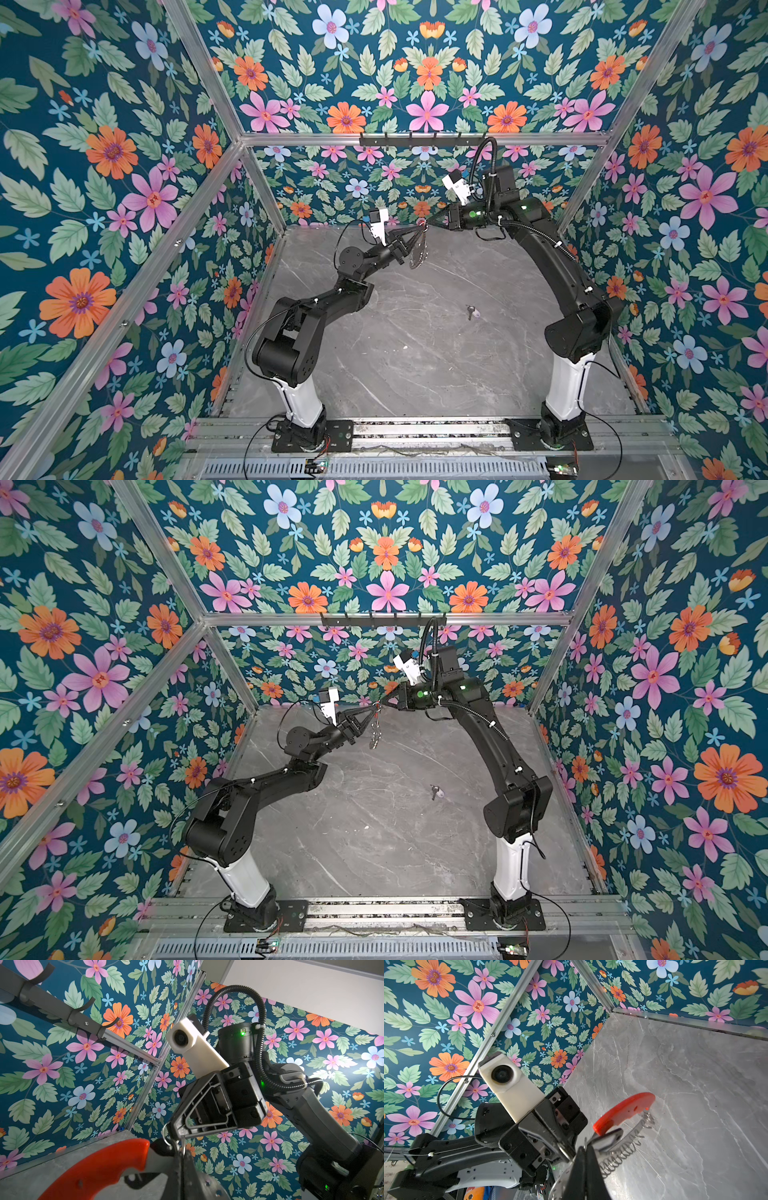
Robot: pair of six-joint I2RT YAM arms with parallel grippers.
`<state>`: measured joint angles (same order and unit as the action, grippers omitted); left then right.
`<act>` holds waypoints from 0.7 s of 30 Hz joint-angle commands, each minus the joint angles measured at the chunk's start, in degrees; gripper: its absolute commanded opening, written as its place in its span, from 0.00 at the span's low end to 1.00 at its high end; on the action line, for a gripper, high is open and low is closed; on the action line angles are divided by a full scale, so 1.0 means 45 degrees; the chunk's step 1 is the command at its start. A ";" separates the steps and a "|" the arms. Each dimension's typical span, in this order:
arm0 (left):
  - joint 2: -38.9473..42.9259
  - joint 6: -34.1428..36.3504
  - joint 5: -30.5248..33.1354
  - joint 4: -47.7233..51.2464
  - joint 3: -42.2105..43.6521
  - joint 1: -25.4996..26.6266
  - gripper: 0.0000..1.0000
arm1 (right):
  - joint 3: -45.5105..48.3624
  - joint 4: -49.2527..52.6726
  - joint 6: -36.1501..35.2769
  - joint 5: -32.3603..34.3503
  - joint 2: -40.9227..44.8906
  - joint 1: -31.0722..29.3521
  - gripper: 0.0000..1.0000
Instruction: Put the keys on the keyring
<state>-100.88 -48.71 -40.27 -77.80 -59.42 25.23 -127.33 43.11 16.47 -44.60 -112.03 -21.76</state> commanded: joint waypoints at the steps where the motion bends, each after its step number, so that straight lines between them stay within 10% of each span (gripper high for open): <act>1: 0.0074 -0.0026 0.0174 -0.1067 0.0024 -0.0002 0.00 | 0.0066 0.0186 0.0062 0.0106 0.0066 -0.0009 0.00; 13: -0.0014 0.0497 0.0630 -0.0752 0.0027 -0.0002 0.00 | 0.1545 -0.0771 -0.0045 0.0133 0.1181 0.0175 0.00; 21: 0.0862 0.3008 0.4052 -0.0134 0.0932 0.0920 0.00 | 0.1295 -0.1759 0.1069 -0.0957 0.0940 0.0167 0.00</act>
<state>-98.32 -41.67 -29.80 -77.38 -55.96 28.05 -120.86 38.96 18.11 -46.68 -107.22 -21.04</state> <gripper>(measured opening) 0.050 0.051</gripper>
